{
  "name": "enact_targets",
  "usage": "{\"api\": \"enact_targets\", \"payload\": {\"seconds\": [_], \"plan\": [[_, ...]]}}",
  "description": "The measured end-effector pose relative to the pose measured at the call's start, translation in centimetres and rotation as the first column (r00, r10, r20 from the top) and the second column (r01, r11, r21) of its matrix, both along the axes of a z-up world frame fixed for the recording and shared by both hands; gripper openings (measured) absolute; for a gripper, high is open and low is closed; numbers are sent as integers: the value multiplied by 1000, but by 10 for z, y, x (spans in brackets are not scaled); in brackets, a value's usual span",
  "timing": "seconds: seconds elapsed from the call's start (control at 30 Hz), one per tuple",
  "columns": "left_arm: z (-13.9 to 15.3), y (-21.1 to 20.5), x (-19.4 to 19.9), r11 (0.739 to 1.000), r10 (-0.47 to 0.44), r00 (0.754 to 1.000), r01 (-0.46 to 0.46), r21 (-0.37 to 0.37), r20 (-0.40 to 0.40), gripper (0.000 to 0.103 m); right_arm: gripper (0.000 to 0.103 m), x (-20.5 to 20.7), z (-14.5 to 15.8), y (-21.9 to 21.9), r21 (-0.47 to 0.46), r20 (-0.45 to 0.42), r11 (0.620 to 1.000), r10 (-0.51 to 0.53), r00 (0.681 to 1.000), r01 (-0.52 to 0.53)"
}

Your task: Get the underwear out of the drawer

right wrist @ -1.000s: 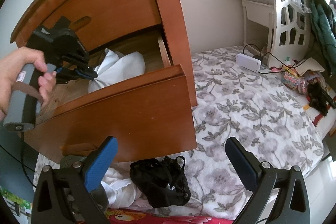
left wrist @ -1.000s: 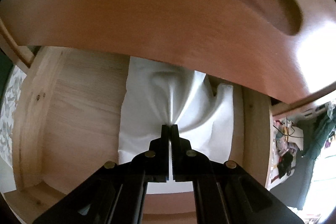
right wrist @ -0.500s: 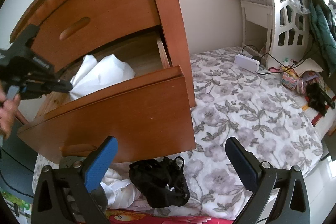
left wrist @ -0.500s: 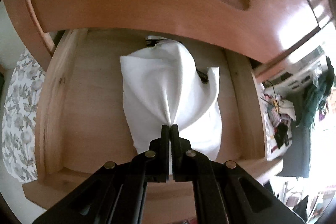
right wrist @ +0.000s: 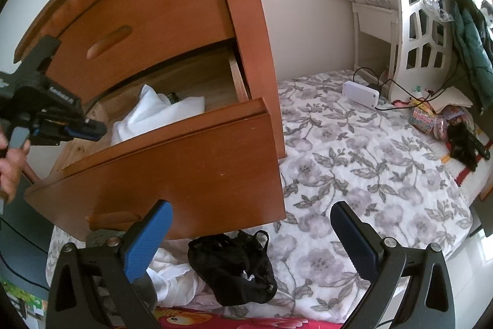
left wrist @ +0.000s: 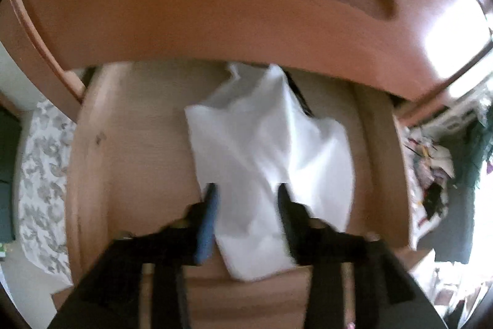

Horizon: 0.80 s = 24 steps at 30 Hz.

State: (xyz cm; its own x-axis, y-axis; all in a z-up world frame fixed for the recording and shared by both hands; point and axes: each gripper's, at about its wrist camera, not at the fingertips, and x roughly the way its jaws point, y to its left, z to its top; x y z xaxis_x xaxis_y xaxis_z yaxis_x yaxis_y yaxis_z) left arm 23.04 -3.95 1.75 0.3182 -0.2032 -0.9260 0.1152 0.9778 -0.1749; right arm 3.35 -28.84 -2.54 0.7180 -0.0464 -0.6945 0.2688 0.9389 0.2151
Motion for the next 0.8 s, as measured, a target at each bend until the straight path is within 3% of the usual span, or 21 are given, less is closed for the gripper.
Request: {"api": "enact_targets", "payload": {"seconds": [0.13,0.27,0.43,0.8], "plan": [[-11,9,27,998,56,998,-56,-15,-38,64,103,0,0,-1,3,2,1000,0,1000,0],[-27,18,46,991,99,988,-109,-80,-117,71,103,0,0,-1,4,1,1000,2,1000,-2],[-38,25,63,986,128,980,-143,-88,-154,83,103,1,0,-1,12,0,1000,4,1000,-4],[-44,17,82,994,97,978,-106,-36,-186,87,103,1,-1,-1,11,-1,1000,5,1000,-5]]}}
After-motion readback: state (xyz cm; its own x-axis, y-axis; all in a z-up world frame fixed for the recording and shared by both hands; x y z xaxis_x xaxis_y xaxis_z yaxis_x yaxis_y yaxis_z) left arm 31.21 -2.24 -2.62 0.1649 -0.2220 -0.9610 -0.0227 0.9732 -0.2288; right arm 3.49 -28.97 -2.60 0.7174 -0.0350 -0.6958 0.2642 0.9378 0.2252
